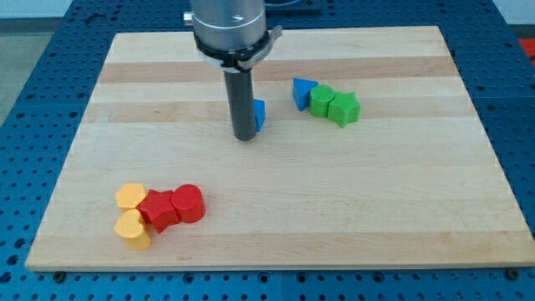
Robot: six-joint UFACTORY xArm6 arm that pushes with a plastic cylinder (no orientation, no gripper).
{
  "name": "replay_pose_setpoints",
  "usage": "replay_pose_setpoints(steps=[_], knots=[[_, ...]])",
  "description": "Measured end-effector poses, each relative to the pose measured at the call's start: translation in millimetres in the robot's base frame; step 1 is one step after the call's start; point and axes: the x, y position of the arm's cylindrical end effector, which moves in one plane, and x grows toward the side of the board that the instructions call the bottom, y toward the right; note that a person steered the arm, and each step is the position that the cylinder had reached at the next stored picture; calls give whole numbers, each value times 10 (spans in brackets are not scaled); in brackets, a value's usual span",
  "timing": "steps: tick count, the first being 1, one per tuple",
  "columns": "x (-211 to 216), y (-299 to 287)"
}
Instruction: Push blue cube towards green circle
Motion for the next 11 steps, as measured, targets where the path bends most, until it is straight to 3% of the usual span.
replay_pose_setpoints(steps=[2, 3, 5, 8, 11], knots=[[132, 233], [403, -183], [49, -792], [-536, -25], [-576, 600]])
